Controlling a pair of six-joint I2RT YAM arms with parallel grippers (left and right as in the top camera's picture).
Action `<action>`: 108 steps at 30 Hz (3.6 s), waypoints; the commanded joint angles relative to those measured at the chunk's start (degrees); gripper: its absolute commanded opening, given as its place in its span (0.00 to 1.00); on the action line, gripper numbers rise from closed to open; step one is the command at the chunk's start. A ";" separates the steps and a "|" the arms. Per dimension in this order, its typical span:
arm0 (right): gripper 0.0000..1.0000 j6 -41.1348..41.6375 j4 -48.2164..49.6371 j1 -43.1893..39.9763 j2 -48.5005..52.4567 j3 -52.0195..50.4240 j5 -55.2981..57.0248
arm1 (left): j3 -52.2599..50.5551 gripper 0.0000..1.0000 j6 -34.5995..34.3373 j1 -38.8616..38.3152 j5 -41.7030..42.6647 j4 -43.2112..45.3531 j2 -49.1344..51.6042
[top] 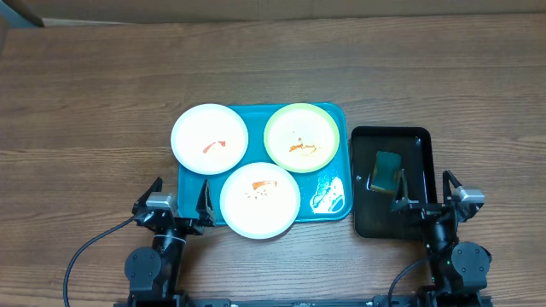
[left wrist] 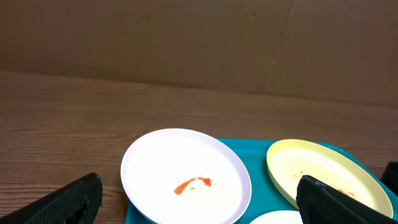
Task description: Clean dirty plates on tray and stack at the side
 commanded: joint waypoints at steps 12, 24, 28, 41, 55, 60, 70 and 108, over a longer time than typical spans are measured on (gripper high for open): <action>1.00 -0.20 0.35 -0.15 -0.52 -0.59 0.37 | -0.35 1.00 0.02 -0.39 -0.74 0.00 -0.61; 1.00 -0.20 0.35 -0.15 -0.52 -0.59 0.37 | -0.35 1.00 0.00 -0.39 -0.74 -0.02 -0.61; 1.00 -0.20 0.35 -0.15 -0.52 -0.59 0.37 | -0.35 1.00 0.02 -0.39 -0.74 0.00 -0.61; 1.00 -0.20 0.35 -0.15 -0.52 -0.59 0.37 | -0.35 1.00 0.02 -0.37 -0.74 0.00 -0.61; 1.00 -0.20 0.35 -0.15 -0.52 -0.59 0.37 | -0.35 1.00 0.02 -0.37 -0.74 -0.02 -0.61; 1.00 -0.20 0.35 -0.15 -0.52 -0.59 0.37 | -0.35 1.00 0.02 -0.39 -0.74 -0.02 -0.61; 1.00 -0.20 0.35 -0.15 -0.52 -0.59 0.37 | -0.35 1.00 0.02 -0.39 -0.74 -0.02 -0.61; 1.00 0.70 -0.92 -0.15 -0.44 1.29 -1.55 | 1.73 1.00 -2.71 -0.37 -0.76 -2.62 -0.52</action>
